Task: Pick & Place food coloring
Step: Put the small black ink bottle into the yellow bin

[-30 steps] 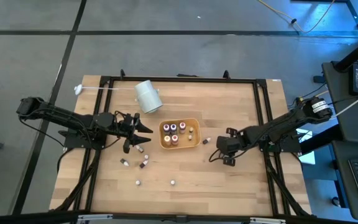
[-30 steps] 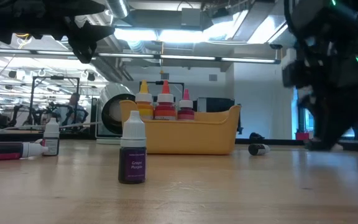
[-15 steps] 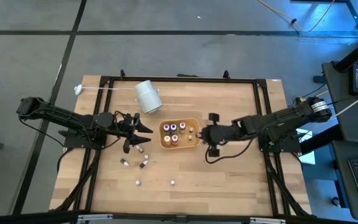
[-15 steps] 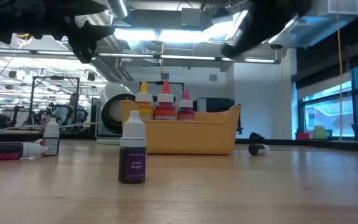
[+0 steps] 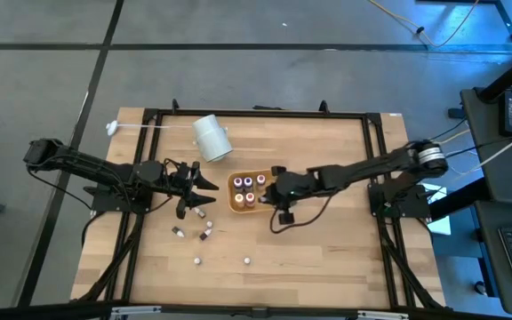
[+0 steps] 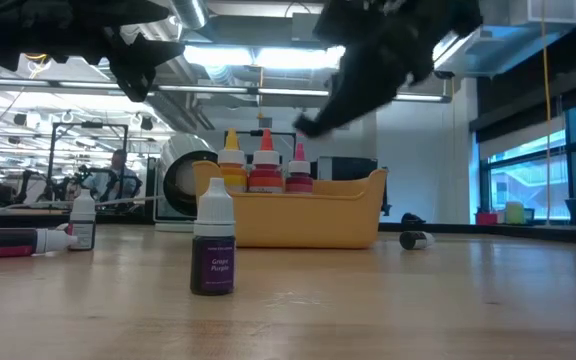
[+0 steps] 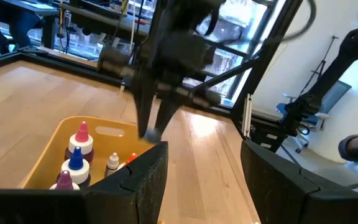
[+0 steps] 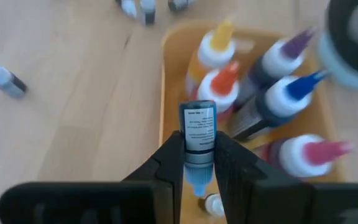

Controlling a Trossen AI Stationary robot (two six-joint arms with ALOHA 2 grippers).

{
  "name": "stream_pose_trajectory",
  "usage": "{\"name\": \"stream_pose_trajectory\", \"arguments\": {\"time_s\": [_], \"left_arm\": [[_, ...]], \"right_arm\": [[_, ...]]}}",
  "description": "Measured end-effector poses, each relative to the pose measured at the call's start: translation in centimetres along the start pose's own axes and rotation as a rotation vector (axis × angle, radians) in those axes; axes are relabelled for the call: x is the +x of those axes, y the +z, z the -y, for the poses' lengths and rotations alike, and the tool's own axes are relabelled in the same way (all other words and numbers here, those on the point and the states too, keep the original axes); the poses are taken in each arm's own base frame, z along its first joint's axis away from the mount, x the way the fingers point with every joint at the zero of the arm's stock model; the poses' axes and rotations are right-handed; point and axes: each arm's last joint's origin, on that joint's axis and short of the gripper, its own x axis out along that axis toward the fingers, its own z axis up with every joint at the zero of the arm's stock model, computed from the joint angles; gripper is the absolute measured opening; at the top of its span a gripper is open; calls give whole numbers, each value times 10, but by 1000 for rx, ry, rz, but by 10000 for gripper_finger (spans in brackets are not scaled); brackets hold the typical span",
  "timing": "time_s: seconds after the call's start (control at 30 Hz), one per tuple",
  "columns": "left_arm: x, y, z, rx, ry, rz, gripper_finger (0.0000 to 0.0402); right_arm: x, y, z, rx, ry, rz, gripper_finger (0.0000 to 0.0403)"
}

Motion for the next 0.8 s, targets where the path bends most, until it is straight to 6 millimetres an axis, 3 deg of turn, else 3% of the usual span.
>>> {"name": "stream_pose_trajectory", "arguments": {"time_s": [0.33, 0.8], "left_arm": [[0, 0, 0, 0, 0, 0, 196], [0, 0, 0, 1, 0, 0, 196]], "right_arm": [[41, -23, -5, -4, 27, -127, 75], [45, -27, -1, -2, -57, -156, 76]]}}
